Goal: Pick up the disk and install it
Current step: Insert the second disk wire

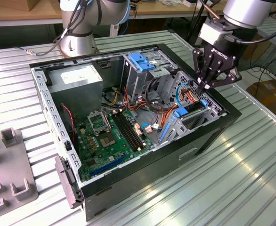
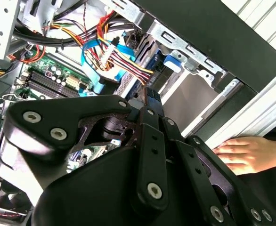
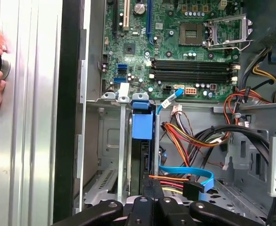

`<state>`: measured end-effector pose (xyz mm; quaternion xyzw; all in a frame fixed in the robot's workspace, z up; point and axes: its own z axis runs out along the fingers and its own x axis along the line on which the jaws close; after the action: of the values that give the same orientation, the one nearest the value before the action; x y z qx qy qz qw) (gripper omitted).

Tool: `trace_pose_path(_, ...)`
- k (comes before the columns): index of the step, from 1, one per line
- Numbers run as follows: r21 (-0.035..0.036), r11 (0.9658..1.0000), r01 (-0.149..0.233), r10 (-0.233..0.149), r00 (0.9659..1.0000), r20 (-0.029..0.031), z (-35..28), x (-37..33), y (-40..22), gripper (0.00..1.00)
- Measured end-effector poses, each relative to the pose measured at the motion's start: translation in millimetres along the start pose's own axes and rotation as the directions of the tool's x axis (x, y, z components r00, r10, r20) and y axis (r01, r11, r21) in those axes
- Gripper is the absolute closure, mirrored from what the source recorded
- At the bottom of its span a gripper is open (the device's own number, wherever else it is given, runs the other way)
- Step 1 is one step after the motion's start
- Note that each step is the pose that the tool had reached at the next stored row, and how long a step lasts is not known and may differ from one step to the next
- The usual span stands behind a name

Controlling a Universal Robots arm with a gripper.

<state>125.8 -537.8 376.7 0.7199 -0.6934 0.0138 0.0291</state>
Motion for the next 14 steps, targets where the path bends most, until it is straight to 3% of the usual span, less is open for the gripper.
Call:
trace_pose_path(6,-0.0021,1.0000,0.000,0.000,1.0000,-0.0019,-7.0,-11.5,0.0,0.90)
trace_pose_path(13,-0.0031,1.0000,0.000,0.000,0.9999,-0.0125,-16.9,-27.8,0.1,0.90)
trace_pose_path(14,-0.0036,1.0000,0.000,0.000,0.9999,-0.0163,-17.5,-29.9,0.7,0.90)
